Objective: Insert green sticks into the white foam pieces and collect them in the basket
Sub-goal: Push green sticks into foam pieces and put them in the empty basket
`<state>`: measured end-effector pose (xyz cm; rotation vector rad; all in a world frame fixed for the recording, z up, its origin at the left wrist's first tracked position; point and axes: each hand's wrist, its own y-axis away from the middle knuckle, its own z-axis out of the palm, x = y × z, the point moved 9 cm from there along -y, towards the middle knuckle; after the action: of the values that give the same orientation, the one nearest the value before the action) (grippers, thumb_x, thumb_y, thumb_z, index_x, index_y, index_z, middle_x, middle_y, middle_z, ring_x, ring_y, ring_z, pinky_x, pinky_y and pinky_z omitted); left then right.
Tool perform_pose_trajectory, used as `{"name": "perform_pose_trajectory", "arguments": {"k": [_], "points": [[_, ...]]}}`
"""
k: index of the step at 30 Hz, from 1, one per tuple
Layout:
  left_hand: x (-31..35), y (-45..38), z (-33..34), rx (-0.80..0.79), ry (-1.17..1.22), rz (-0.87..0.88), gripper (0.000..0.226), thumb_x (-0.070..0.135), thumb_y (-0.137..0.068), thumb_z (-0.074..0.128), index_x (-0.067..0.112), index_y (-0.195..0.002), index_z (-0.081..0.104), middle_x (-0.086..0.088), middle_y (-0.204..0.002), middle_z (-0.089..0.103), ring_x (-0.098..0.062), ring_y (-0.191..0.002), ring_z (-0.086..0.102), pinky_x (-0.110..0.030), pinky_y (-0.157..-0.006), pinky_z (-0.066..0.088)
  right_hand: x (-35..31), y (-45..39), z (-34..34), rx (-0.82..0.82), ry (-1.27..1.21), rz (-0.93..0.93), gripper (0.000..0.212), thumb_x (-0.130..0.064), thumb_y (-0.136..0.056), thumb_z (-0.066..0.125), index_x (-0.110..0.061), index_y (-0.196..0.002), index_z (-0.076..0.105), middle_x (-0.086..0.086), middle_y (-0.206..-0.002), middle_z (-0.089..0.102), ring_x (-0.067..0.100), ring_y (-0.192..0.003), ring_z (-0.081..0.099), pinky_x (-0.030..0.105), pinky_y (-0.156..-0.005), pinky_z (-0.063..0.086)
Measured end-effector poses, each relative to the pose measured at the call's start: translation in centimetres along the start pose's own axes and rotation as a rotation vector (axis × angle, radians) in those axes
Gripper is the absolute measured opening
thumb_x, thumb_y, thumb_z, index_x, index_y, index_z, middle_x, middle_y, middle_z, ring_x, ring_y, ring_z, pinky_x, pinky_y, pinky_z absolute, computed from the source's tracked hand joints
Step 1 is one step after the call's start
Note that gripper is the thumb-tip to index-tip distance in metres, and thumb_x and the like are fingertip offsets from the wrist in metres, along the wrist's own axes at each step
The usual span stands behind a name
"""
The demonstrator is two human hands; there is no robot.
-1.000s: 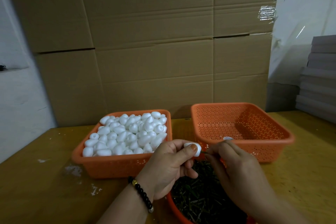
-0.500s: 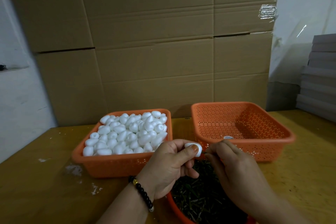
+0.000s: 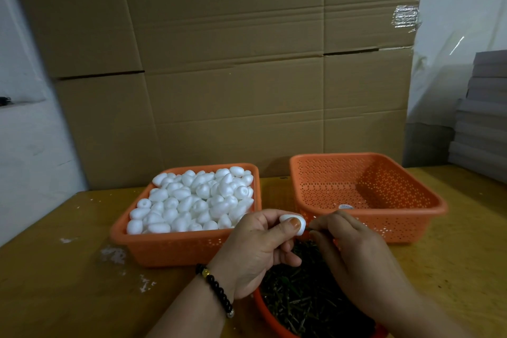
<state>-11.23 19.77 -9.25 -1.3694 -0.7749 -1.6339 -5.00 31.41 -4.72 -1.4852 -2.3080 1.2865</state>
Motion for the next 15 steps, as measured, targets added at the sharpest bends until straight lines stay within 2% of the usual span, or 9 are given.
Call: {"name": "perform_pose_trajectory", "arguments": {"k": [4,9,12,15], "points": [[-0.03,-0.08,-0.06,0.020,0.008,0.005,0.033,0.021,-0.073,0.072,0.002,-0.100,0.070,-0.005,-0.081,0.061,-0.007,-0.061,0.054,-0.026,-0.056,0.054,0.23,0.10,-0.11,-0.008,-0.031,0.022,0.027,-0.025,-0.082,0.072,-0.020,-0.108,0.062,-0.012,-0.095,0.061,0.010,-0.082,0.062,0.036,-0.069,0.054],[-0.04,-0.10,-0.03,0.011,0.036,0.009,0.033,0.021,-0.074,0.072,0.005,-0.102,0.071,-0.004,-0.085,0.064,-0.008,-0.064,0.056,-0.026,-0.057,0.054,0.39,0.10,-0.10,0.000,-0.061,0.037,0.044,-0.029,-0.075,0.077,-0.019,-0.113,0.059,-0.013,-0.100,0.060,0.006,-0.089,0.061,0.033,-0.072,0.055],[0.04,-0.09,0.34,-0.049,0.083,0.022,0.028,0.015,-0.079,0.074,0.009,-0.107,0.071,-0.003,-0.089,0.066,-0.010,-0.072,0.060,-0.027,-0.062,0.054,0.67,0.07,-0.26,0.028,-0.108,0.057,0.045,-0.037,-0.074,0.073,-0.024,-0.114,0.057,-0.018,-0.100,0.059,0.000,-0.090,0.060,0.023,-0.072,0.054],[0.33,0.00,0.63,-0.089,0.134,0.051,0.030,0.008,-0.079,0.067,0.011,-0.109,0.071,-0.003,-0.093,0.068,-0.012,-0.080,0.064,-0.028,-0.069,0.054,1.01,0.03,-0.26,0.058,-0.142,0.080,0.046,-0.037,-0.073,0.076,-0.029,-0.113,0.055,-0.020,-0.101,0.059,-0.004,-0.091,0.060,0.015,-0.075,0.049]]}}
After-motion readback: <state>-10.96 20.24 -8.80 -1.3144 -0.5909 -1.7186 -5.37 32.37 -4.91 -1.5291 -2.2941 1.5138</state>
